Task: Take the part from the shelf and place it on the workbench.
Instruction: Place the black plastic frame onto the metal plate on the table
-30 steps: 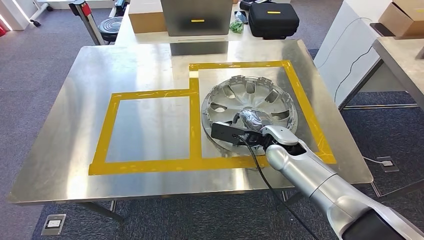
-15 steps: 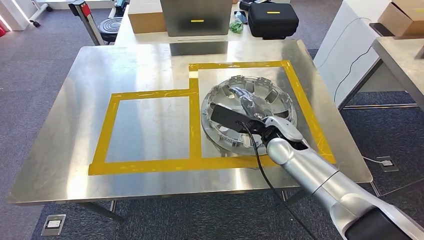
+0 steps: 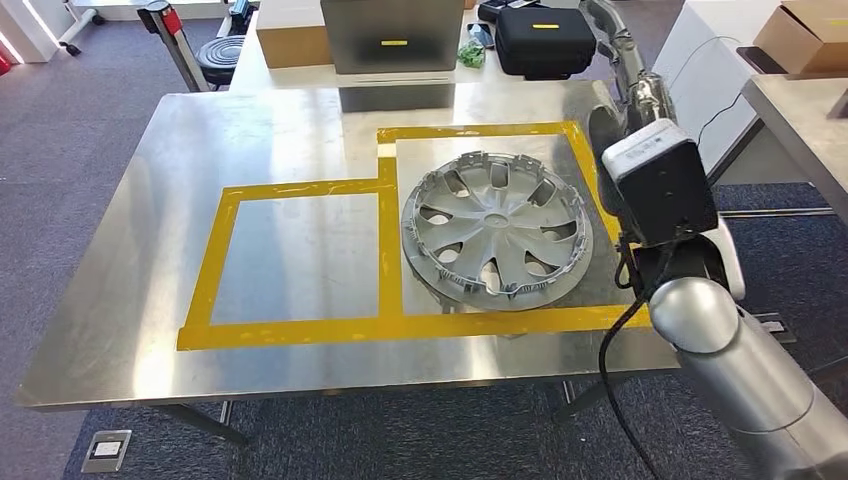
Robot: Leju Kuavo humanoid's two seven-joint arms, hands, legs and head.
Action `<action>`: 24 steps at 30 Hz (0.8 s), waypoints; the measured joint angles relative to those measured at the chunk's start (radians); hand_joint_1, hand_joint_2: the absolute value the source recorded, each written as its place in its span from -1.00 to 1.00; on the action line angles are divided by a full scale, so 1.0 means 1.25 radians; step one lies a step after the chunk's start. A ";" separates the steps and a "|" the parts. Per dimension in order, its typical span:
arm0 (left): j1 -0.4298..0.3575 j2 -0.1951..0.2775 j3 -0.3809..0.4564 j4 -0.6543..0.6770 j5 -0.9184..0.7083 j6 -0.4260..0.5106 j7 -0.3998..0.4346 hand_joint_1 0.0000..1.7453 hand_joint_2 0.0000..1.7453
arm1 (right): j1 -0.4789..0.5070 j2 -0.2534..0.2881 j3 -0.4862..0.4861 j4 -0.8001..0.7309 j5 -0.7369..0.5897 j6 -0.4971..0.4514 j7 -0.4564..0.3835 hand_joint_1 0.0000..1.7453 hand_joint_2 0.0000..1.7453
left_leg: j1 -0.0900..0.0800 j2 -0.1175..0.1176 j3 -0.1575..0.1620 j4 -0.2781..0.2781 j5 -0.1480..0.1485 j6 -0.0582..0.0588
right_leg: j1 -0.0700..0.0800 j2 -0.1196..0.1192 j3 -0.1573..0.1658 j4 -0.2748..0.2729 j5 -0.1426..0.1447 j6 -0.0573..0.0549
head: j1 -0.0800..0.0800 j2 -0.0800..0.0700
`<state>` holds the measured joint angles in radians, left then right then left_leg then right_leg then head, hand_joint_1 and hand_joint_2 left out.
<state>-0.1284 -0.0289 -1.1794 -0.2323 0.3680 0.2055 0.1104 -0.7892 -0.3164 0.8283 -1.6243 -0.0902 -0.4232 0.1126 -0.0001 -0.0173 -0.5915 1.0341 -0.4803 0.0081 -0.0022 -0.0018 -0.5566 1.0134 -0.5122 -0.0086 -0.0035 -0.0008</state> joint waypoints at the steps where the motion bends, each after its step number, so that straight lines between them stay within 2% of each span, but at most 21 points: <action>1: 0.001 0.002 0.002 0.000 0.000 0.000 -0.002 -1.00 -1.00 | 0.012 -0.012 -0.010 -0.026 0.004 -0.003 -0.001 -1.00 -1.00 | 0.000 0.000 0.000 0.000 0.000 0.000 | 0.000 0.000 0.000 0.000 0.000 0.000 | 0.000 0.000; 11: 0.006 0.012 0.022 0.003 0.013 0.013 -0.008 -1.00 -1.00 | 0.113 -0.097 -0.064 -0.193 0.005 -0.003 -0.008 -1.00 -1.00 | 0.000 0.001 0.000 0.000 0.000 0.000 | 0.000 0.002 0.000 0.000 0.001 0.000 | 0.000 0.000; 24: 0.011 0.016 0.033 0.004 0.014 0.013 -0.006 -1.00 -1.00 | 0.169 -0.138 -0.079 -0.259 0.010 0.012 -0.010 -1.00 -1.00 | -0.001 0.001 0.000 0.001 -0.001 0.001 | -0.001 0.002 0.000 0.000 0.001 0.002 | 0.000 0.000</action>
<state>-0.1148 -0.0089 -1.1388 -0.2277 0.3861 0.2217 0.1030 -0.5785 -0.4895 0.7293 -1.9485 -0.0779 -0.4083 0.1003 -0.0010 -0.0162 -0.5916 1.0354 -0.4812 0.0093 -0.0032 0.0003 -0.5564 1.0129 -0.5107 -0.0064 -0.0038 -0.0008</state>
